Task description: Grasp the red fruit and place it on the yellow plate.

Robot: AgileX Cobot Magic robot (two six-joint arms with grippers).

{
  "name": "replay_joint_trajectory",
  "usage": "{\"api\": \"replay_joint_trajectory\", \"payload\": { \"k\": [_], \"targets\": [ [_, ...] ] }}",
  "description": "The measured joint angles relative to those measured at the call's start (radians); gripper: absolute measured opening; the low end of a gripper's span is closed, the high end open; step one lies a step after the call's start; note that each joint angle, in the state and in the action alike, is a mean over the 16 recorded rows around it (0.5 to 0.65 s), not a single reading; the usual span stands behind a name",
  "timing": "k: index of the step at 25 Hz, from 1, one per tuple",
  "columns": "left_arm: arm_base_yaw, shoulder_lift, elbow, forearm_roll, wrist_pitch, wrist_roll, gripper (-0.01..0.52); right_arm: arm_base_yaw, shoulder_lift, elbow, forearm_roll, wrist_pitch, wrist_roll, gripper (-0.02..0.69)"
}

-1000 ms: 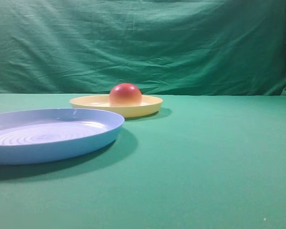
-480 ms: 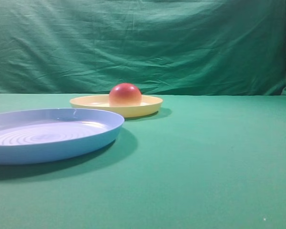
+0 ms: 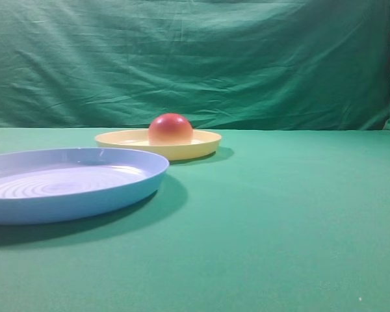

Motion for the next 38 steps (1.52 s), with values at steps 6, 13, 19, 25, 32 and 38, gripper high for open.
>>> {"api": "replay_joint_trajectory", "payload": {
  "k": [6, 13, 19, 25, 32, 38],
  "targets": [
    [0.000, 0.000, 0.000, 0.000, 0.000, 0.000, 0.157, -0.106, -0.037, 0.103, -0.027, -0.145, 0.000, 0.000],
    [0.000, 0.000, 0.000, 0.000, 0.000, 0.000, 0.157, -0.317, -0.106, 0.318, -0.041, -0.389, 0.000, 0.000],
    [0.000, 0.000, 0.000, 0.000, 0.000, 0.000, 0.157, -0.476, -0.187, 0.511, -0.042, -0.535, 0.000, 0.000],
    [0.000, 0.000, 0.000, 0.000, 0.000, 0.000, 0.157, -0.554, -0.238, 0.640, -0.037, -0.585, 0.003, 0.000],
    [0.000, 0.000, 0.000, 0.000, 0.000, 0.000, 0.157, -0.576, -0.259, 0.700, -0.026, -0.573, 0.013, 0.000],
    [0.000, 0.000, 0.000, 0.000, 0.000, 0.000, 0.157, -0.577, -0.260, 0.703, -0.019, -0.551, 0.021, 0.000]
  ]
}}
